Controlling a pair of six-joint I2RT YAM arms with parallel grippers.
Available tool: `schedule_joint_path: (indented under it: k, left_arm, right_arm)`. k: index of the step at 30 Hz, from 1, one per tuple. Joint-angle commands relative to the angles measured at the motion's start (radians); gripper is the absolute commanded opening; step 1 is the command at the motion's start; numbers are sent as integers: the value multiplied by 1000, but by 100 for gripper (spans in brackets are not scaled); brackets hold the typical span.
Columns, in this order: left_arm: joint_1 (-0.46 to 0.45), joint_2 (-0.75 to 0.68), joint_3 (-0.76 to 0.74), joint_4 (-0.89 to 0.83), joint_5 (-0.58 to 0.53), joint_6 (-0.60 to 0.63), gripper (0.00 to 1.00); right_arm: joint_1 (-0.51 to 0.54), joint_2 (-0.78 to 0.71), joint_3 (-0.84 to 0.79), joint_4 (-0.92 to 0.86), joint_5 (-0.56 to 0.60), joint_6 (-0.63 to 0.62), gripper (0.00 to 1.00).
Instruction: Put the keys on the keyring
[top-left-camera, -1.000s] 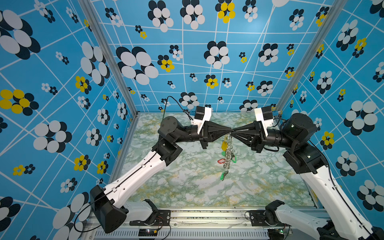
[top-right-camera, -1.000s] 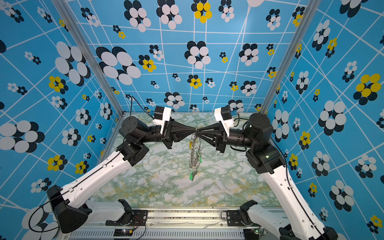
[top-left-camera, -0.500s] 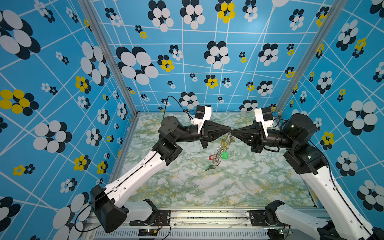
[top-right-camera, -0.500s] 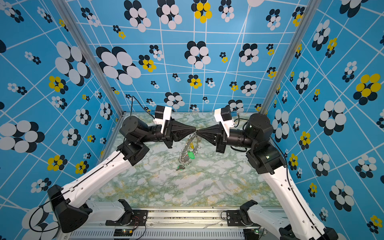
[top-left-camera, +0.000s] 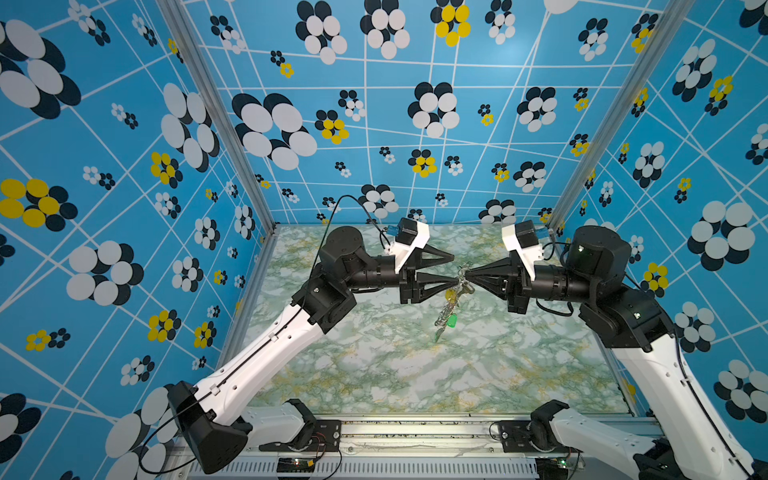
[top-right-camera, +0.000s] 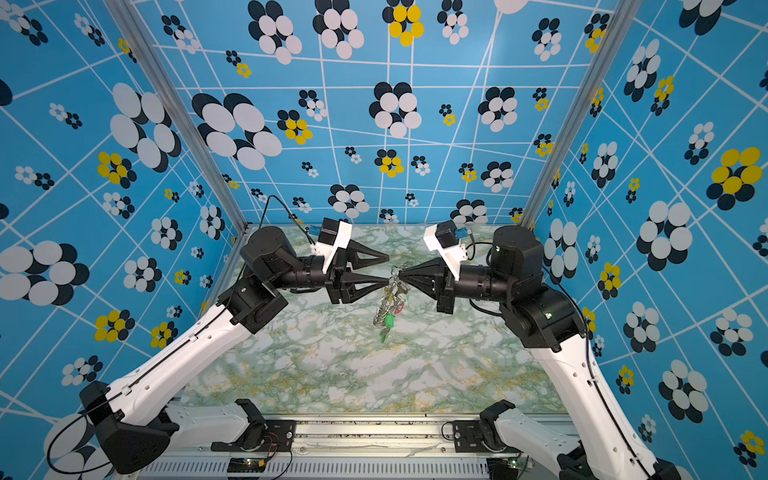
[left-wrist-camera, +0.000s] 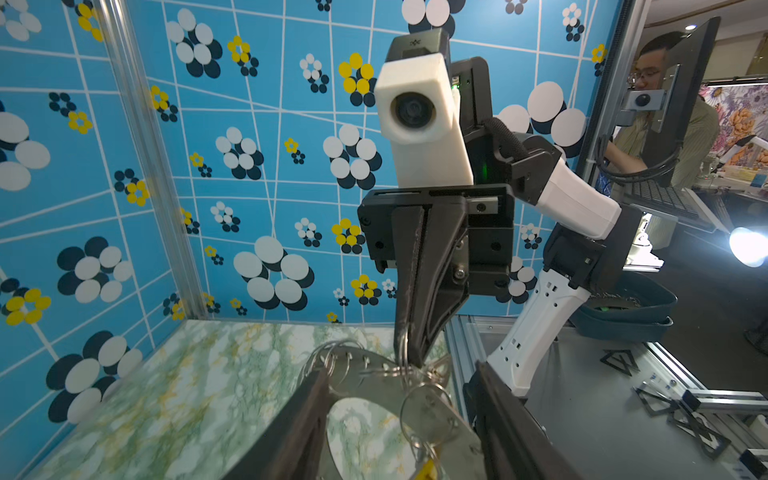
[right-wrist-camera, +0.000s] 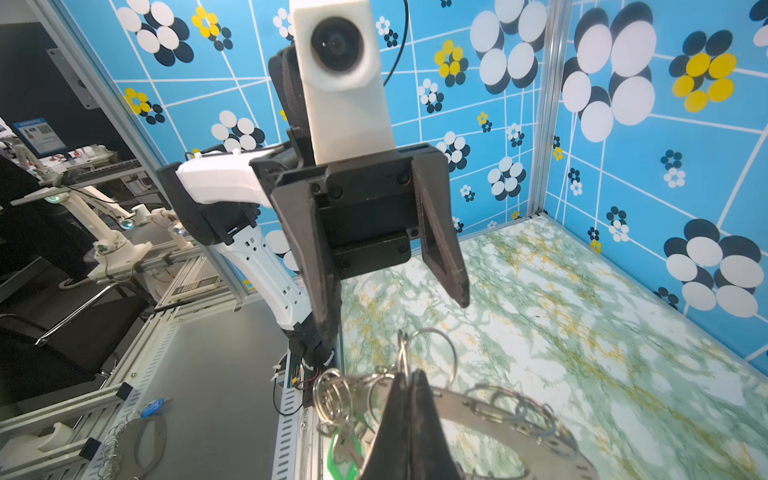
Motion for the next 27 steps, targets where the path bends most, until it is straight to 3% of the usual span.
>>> schedule_joint_path:
  k: [1,7,10,17,27]
  left_arm:
    - [-3,4,113,-340,-11,150,58]
    - [-59,71,231,-596,-86,279,49]
    - [-91,102,265,-653,-125,316,38]
    - [-111,103,266,-643,-180,333,28]
    - [-112,89,257,-598,-160,321,13]
  right_arm:
    - [13,21,58,-159,48,-103,0]
    - [80,68,99,-289,140,-184,0]
    - [106,82,143,-306,158,-194,0]
    - [130,87,148,-296,164,-191,0]
    - [136,86,141,-295,163,-195,0]
